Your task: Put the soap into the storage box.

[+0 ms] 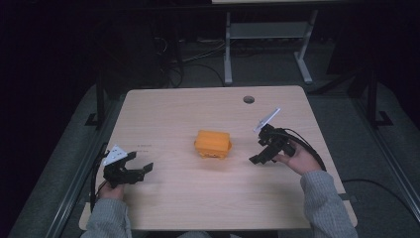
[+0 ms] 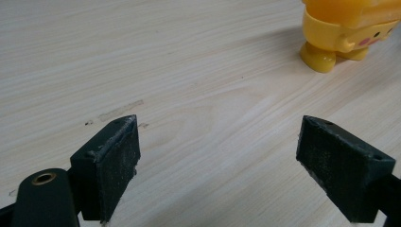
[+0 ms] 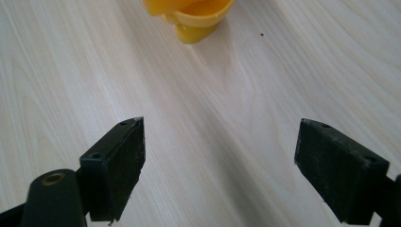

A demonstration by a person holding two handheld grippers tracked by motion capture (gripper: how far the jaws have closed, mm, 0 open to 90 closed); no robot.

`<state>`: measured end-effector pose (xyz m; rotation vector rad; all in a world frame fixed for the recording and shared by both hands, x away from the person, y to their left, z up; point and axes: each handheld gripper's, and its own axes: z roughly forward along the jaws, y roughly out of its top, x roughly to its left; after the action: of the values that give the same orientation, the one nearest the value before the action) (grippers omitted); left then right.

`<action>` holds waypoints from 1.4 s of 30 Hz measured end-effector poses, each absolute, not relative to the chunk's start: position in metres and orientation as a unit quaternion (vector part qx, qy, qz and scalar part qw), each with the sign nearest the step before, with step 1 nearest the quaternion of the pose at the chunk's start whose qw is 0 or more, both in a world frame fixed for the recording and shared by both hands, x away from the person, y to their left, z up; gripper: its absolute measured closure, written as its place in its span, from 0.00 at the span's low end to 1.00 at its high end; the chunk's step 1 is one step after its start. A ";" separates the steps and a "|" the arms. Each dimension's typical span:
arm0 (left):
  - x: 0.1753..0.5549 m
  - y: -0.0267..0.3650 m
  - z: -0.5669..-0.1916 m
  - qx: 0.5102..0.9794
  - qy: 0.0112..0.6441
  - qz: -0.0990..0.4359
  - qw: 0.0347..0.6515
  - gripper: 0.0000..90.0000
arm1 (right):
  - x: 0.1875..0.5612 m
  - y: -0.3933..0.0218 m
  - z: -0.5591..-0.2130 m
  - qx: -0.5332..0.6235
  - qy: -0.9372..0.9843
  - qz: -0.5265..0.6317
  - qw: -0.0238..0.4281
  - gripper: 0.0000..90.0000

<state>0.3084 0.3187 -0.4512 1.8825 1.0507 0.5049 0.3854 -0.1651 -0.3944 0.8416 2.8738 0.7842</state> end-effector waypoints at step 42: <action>0.309 0.317 -0.453 0.771 0.418 0.203 0.436 0.15 | 0.338 -0.223 -0.426 0.335 0.900 0.279 0.017 0.18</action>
<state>0.3090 0.3172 -0.4529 1.9188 1.0400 0.5040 0.3380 -0.2233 -0.4259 1.0420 2.7968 0.8686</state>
